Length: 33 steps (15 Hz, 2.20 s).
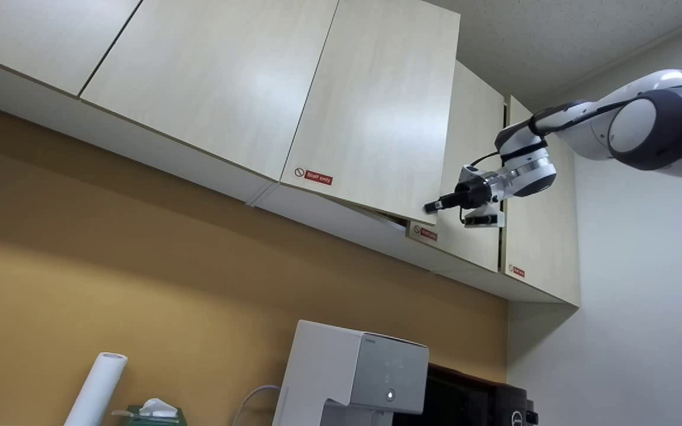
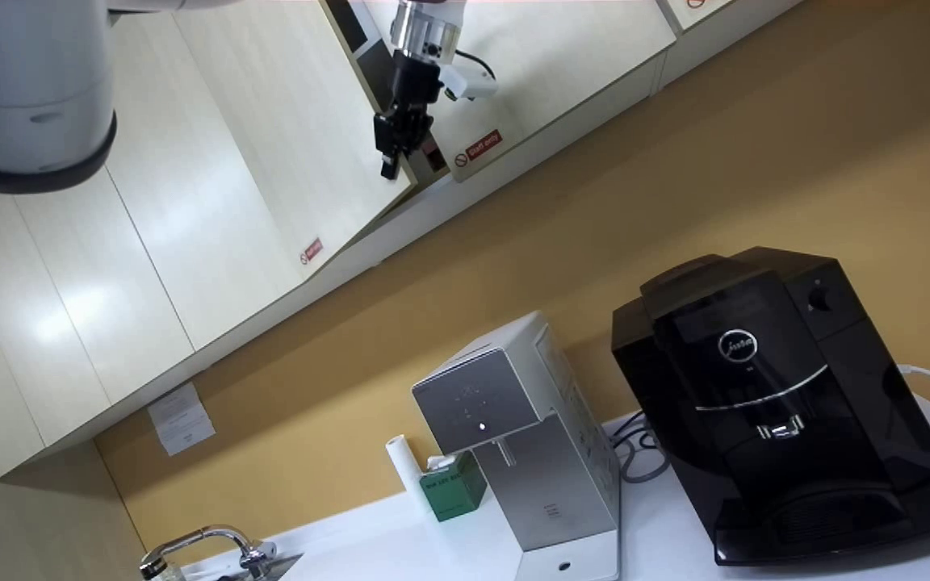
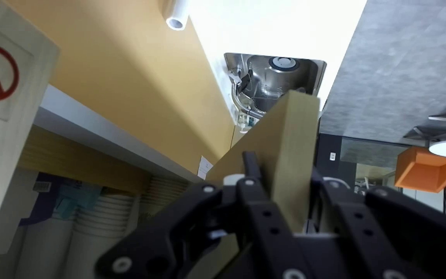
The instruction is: Close the cabinet door
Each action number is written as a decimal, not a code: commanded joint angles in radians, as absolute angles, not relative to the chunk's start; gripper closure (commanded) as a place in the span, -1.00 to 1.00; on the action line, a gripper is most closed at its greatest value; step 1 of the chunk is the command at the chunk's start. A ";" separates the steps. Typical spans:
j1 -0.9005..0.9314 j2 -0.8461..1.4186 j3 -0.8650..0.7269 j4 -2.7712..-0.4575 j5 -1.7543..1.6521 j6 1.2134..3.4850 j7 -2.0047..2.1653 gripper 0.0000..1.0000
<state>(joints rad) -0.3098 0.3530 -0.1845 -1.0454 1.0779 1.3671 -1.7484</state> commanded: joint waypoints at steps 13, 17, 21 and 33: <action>-0.355 0.493 -0.097 -0.770 1.112 1.294 -1.679 -0.72; -0.351 0.476 -0.112 -0.779 1.096 1.334 -1.671 -1.00; -0.350 0.455 -0.127 -0.803 1.087 1.410 -1.659 -1.00; -0.272 0.386 -0.171 -0.895 0.975 1.746 -1.568 -1.00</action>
<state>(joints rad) -0.3093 0.4544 -0.1384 -0.8300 1.0186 1.6334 -1.6279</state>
